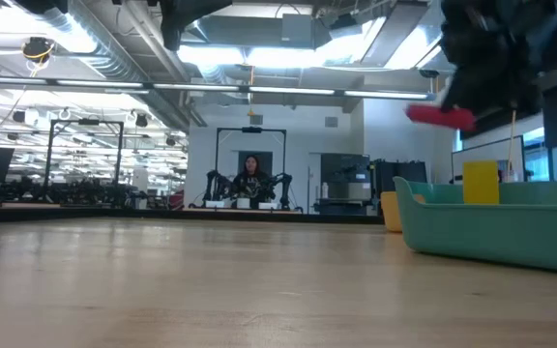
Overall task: Sort & place blocks by color
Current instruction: Put the red block into the blue bin
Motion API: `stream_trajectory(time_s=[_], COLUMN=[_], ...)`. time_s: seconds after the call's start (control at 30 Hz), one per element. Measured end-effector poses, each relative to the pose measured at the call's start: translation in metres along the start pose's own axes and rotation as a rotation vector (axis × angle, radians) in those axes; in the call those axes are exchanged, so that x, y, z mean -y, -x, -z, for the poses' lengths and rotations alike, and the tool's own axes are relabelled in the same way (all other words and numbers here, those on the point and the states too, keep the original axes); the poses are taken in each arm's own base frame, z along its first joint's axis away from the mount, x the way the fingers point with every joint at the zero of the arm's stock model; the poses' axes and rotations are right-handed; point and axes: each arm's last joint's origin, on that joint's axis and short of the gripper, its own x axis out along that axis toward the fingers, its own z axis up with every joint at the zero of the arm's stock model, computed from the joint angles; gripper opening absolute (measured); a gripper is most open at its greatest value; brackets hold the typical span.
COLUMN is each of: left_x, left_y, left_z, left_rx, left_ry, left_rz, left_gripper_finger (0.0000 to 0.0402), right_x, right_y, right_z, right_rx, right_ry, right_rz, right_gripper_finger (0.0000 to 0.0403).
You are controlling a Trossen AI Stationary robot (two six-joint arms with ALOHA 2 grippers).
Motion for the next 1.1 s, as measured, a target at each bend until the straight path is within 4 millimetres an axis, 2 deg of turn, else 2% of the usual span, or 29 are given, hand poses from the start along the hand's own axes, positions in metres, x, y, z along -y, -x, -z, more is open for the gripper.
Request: stream_trajectory(time_s=[0.17,0.43,0.73,0.93,1.1], left_x=[0.000,-0.001,-0.004,-0.009,-0.008], left_y=[0.000,0.000,-0.002,-0.014,-0.039], left_z=[0.002,0.002,0.004,0.019,0.037], left_rx=[-0.022,-0.021,0.010,-0.054,-0.260], left_ry=[-0.003,0.056,0.310,0.522,0.565], left_rz=[0.010,-0.005,-0.081,-0.131,-0.203], left_gripper_finger=[0.0234,0.0234,0.0234,0.0234,0.0234], right_x=[-0.015,-0.031,-0.045,-0.066,-0.091], right_y=[0.001,-0.016,-0.031,-0.031,-0.038], right_z=[-0.008,-0.009,-0.010,-0.020,-0.032], right_rx=[0.061,0.093,0.133,0.151,0.130], right_ry=[0.035,0.075,0.169,0.328,0.508], right_rz=[-0.095,-0.161,-0.220,-0.207,-0.147], right_gripper_finger=[0.0090,0.0090,0.0090,0.0090,0.0090])
